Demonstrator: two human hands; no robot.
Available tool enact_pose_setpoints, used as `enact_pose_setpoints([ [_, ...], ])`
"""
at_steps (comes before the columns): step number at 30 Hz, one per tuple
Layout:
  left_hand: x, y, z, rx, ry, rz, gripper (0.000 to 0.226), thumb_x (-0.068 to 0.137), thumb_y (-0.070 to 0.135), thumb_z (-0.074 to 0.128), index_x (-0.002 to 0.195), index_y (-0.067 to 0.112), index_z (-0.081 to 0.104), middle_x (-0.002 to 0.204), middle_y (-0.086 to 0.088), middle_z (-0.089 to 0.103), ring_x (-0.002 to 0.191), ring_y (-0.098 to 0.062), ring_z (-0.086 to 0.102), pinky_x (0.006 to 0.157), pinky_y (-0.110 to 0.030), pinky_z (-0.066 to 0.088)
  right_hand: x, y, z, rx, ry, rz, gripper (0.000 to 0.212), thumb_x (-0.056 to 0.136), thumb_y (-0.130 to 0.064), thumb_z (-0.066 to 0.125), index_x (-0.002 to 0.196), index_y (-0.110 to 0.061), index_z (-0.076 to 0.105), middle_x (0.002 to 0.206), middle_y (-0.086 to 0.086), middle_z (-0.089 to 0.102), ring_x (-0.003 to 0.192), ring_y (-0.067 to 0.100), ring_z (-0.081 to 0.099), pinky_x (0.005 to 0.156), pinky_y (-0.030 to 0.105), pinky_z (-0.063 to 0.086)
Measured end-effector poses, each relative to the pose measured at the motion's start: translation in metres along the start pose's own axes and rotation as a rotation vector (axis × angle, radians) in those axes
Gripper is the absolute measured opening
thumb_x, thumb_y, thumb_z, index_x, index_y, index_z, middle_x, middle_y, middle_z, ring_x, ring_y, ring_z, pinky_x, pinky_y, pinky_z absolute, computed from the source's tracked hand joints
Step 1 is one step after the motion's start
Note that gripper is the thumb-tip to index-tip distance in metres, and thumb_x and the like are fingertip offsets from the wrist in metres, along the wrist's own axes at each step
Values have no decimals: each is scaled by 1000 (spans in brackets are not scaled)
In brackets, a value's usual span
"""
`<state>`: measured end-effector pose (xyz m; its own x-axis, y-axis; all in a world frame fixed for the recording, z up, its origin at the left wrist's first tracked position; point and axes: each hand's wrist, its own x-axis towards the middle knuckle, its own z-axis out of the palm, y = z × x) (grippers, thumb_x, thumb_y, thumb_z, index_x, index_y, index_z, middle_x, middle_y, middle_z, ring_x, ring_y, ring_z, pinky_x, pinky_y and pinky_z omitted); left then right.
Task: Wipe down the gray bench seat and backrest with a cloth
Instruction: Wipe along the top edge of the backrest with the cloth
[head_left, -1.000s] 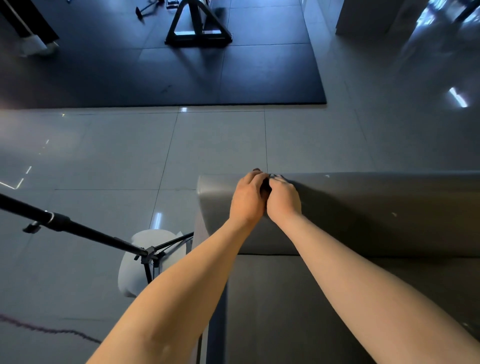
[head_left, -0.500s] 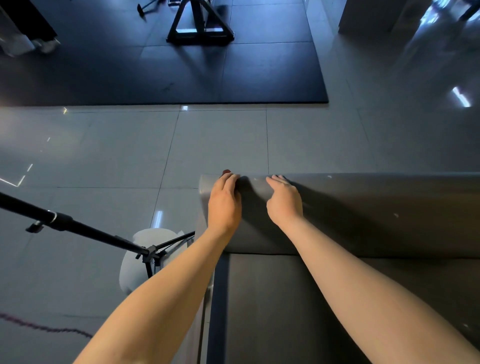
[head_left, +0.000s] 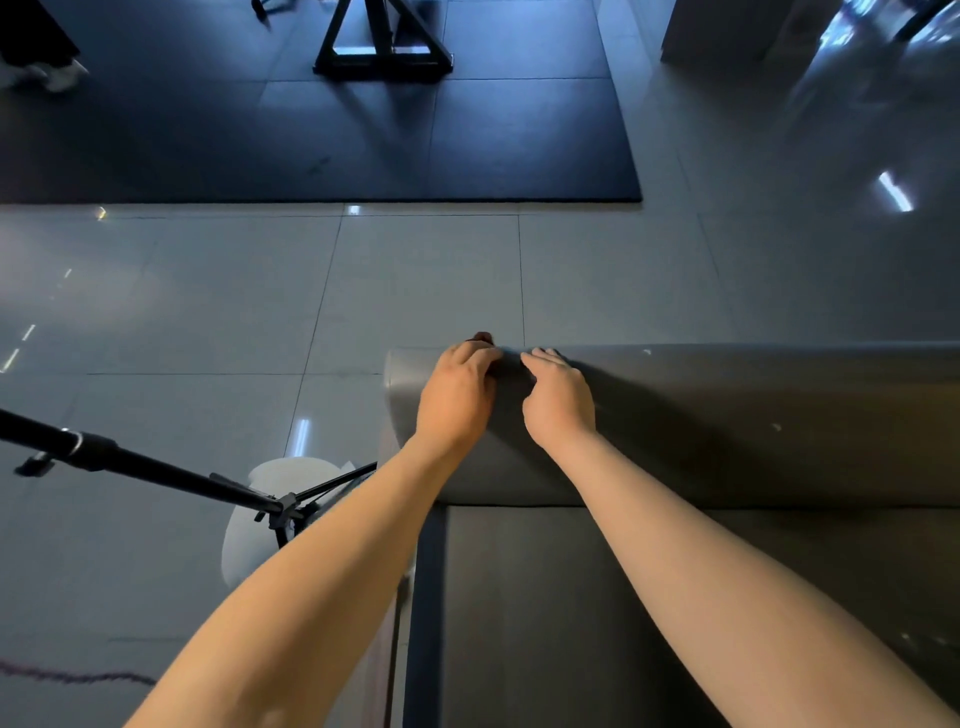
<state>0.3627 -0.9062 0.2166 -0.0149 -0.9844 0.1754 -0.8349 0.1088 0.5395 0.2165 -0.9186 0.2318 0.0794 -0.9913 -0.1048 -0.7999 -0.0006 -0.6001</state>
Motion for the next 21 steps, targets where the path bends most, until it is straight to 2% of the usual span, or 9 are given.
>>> enact_pose_setpoints([
  [4, -1, -25, -17, 46, 58, -137, 35, 94, 0, 51, 125, 7, 68, 130, -8, 63, 119, -31, 54, 98, -39, 47, 1, 2, 0, 27, -20, -7, 60, 90, 12, 50, 147, -7, 51, 158, 7, 43, 151, 17, 29, 117, 18, 20],
  [7, 3, -17, -13, -58, 40, -205, 40, 96, 2, 52, 134, 6, 63, 138, -9, 60, 128, -28, 53, 107, -33, 41, -1, 0, 3, 40, 3, 2, 60, 90, 12, 51, 147, -7, 51, 159, 7, 42, 152, 18, 28, 117, 19, 19],
  [11, 14, 14, 2, -122, -6, -167, 40, 98, 5, 53, 137, 8, 61, 139, -8, 60, 129, -26, 54, 105, -31, 41, -2, 1, 2, 36, 9, -26, 60, 91, 14, 48, 147, -7, 50, 157, 8, 44, 151, 19, 30, 118, 20, 19],
  [15, 16, 44, 21, -176, -52, -117, 38, 102, 12, 52, 139, 11, 60, 140, -5, 60, 129, -22, 54, 107, -32, 43, 1, 7, 2, 35, 32, -12, 42, 107, -8, 38, 147, -11, 52, 152, 9, 51, 143, 24, 43, 116, 32, 35],
  [17, 13, 44, 24, -165, -43, -87, 36, 100, 11, 54, 135, 12, 63, 137, -4, 61, 127, -22, 55, 105, -37, 47, 1, 10, 1, 37, 24, -9, 42, 107, -9, 36, 145, -12, 54, 150, 9, 53, 140, 26, 47, 114, 32, 39],
  [19, 9, 35, 20, -106, -33, -51, 33, 98, 9, 55, 129, 13, 66, 131, -3, 63, 120, -24, 58, 95, -42, 53, 0, 10, 1, 21, 15, -27, 48, 101, 2, 39, 145, -11, 54, 152, 8, 50, 145, 25, 41, 116, 27, 30],
  [21, 6, 22, 12, -72, -8, -64, 33, 96, 4, 53, 125, 11, 67, 126, -5, 64, 115, -28, 58, 88, -45, 54, -3, 5, 3, 23, 9, -41, 60, 93, 14, 42, 148, -9, 50, 158, 7, 43, 152, 20, 29, 116, 18, 17],
])
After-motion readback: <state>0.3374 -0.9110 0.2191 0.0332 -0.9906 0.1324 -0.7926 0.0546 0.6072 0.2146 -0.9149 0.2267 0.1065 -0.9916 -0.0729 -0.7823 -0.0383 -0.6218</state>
